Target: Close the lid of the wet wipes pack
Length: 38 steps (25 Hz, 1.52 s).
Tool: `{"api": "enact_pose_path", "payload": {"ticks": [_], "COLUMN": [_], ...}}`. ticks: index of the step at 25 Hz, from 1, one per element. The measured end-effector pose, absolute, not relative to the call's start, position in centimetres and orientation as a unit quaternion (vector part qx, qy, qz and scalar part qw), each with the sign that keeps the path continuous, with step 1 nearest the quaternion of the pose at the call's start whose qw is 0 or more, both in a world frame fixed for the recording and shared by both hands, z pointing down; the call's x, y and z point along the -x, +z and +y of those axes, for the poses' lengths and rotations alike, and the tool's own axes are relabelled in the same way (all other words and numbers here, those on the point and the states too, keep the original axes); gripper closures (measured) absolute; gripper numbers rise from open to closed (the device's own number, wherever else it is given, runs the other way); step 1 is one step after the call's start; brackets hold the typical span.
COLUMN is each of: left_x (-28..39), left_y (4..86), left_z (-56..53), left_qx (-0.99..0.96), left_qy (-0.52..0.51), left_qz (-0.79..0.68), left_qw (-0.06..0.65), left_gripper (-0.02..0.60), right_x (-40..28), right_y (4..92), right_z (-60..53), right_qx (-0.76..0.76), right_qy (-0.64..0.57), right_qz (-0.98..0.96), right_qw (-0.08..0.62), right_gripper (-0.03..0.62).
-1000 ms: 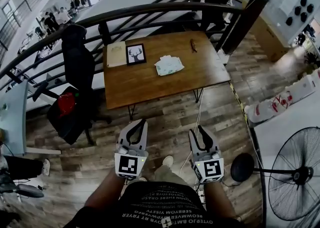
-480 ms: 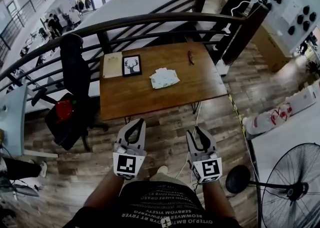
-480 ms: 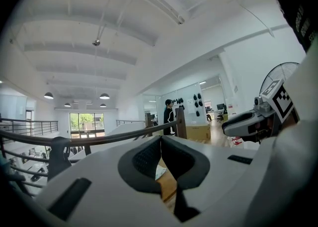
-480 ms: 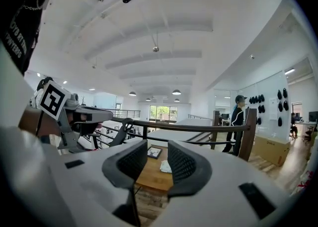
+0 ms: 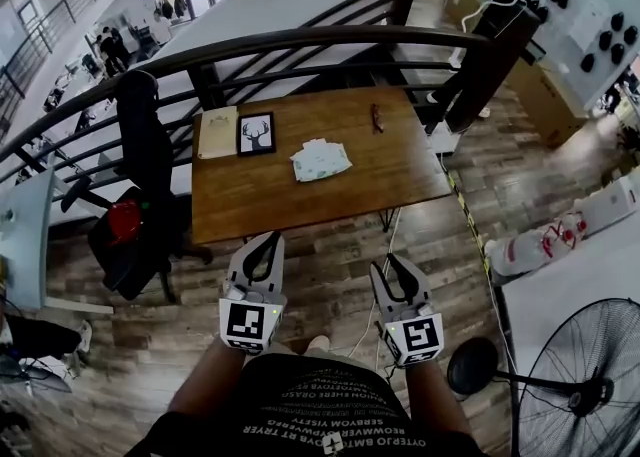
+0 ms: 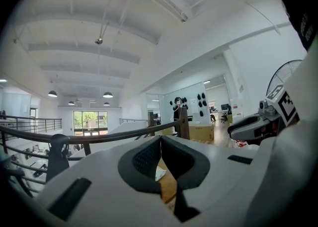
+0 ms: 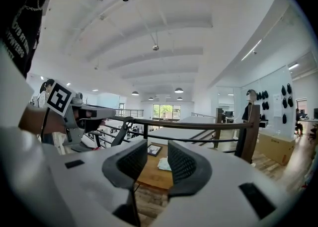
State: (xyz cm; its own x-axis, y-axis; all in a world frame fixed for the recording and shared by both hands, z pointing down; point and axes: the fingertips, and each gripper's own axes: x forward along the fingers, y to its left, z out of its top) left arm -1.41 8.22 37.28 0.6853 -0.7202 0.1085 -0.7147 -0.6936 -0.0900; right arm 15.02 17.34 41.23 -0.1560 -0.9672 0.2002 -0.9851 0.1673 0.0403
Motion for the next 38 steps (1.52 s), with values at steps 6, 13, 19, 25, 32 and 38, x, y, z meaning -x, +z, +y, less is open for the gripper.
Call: {"api": "enact_pose_path", "payload": {"ticks": [6, 13, 19, 25, 32, 38], "left_x": [2.2, 3.0, 2.5, 2.2, 1.7, 0.8], "left_y": [38.2, 38.4, 38.2, 38.8, 39.2, 40.0], "left_z": [9.1, 9.9, 10.1, 9.0, 6.2, 2.4], "left_qx": [0.912, 0.909, 0.913, 0.914, 0.913, 0.913], "left_qy": [-0.084, -0.087, -0.09, -0.09, -0.089, -0.093], "left_qz": [0.402, 0.408, 0.396, 0.395, 0.397, 0.397], "left_qw": [0.019, 0.019, 0.03, 0.025, 0.017, 0.008], "left_gripper": [0.554, 0.554, 0.554, 0.554, 0.554, 0.554], "right_x": [-15.2, -14.7, -14.9, -14.9, -15.6, -16.5], "right_y": [42.3, 43.0, 43.1, 43.4, 43.6, 43.3], "right_z": [17.7, 18.4, 18.2, 17.3, 14.5, 10.3], "right_qx": [-0.637, -0.635, -0.641, -0.641, -0.642, -0.639], "right_qy": [0.066, 0.075, 0.076, 0.079, 0.082, 0.079], "right_qz": [-0.763, -0.765, -0.76, -0.76, -0.758, -0.761], "right_qw": [0.086, 0.077, 0.067, 0.071, 0.078, 0.08], "right_gripper": [0.459, 0.459, 0.459, 0.459, 0.459, 0.459]}}
